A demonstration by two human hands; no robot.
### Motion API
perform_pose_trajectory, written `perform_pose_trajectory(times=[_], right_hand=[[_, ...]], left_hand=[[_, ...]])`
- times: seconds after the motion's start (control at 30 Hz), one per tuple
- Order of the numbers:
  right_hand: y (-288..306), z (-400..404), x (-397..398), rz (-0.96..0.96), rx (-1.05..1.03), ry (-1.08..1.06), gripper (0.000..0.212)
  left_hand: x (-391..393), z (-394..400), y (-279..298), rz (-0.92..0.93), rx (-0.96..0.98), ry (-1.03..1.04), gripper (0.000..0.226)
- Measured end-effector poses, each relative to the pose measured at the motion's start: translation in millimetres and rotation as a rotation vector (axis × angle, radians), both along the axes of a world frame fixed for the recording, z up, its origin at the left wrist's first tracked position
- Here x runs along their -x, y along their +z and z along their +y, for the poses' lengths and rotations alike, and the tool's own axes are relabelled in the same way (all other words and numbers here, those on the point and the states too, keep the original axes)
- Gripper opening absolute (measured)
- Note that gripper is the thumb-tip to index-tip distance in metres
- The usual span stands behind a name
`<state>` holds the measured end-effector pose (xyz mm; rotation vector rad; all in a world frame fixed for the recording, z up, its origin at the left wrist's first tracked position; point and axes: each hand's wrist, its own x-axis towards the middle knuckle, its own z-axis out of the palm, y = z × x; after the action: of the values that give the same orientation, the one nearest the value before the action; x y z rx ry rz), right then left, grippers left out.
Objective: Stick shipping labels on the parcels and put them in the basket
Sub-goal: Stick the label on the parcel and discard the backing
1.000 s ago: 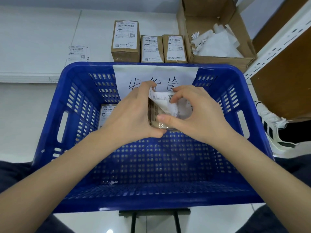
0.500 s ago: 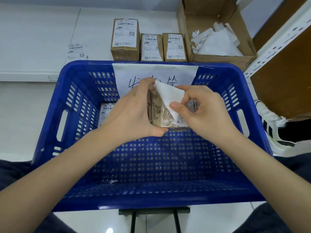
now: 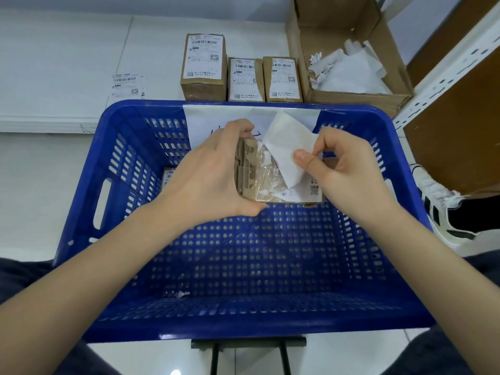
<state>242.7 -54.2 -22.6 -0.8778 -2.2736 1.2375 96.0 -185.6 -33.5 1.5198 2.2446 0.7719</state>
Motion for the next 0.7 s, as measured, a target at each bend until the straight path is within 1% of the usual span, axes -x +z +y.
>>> perform_pose_trajectory(times=[0.07,0.1,0.2,0.23,0.27,0.33,0.4,0.47,0.53,0.7], right_hand=[[3,2,0,0.038,0.112,0.01,0.03],[5,2,0,0.024,0.157,0.037,0.027],[4,1,0,-0.096,0.219,0.186,0.01],[4,0,0,-0.12,0.237,0.221,0.013],[3,-2,1,-0.124,0.263,0.235,0.021],[1,-7,2,-0.135,0.223,0.211,0.039],[-1,-11,5,-0.147,0.079,0.161,0.048],[-3,-10,7,-0.08,0.037,0.089,0.04],[-5,-3,7,-0.012,0.07,0.024,0.032],[-6,-2,8,0.039,0.127,-0.029,0.031]], left_hand=[[1,0,2,0.038,0.0,-0.002,0.108],[1,-1,2,0.063,0.006,-0.007,0.108],[-1,-3,0,0.131,0.04,-0.025,0.106],[-2,-2,-1,0.169,0.047,-0.035,0.105],[-3,-2,-3,0.222,0.047,-0.053,0.104],[-3,-2,-8,0.327,0.058,-0.107,0.102],[-4,-3,-9,0.374,0.05,-0.105,0.101],[-6,-2,-8,0.431,0.023,-0.109,0.1],[-7,-1,-8,0.468,-0.001,-0.116,0.1],[-3,-2,-7,0.435,-0.012,-0.093,0.1]])
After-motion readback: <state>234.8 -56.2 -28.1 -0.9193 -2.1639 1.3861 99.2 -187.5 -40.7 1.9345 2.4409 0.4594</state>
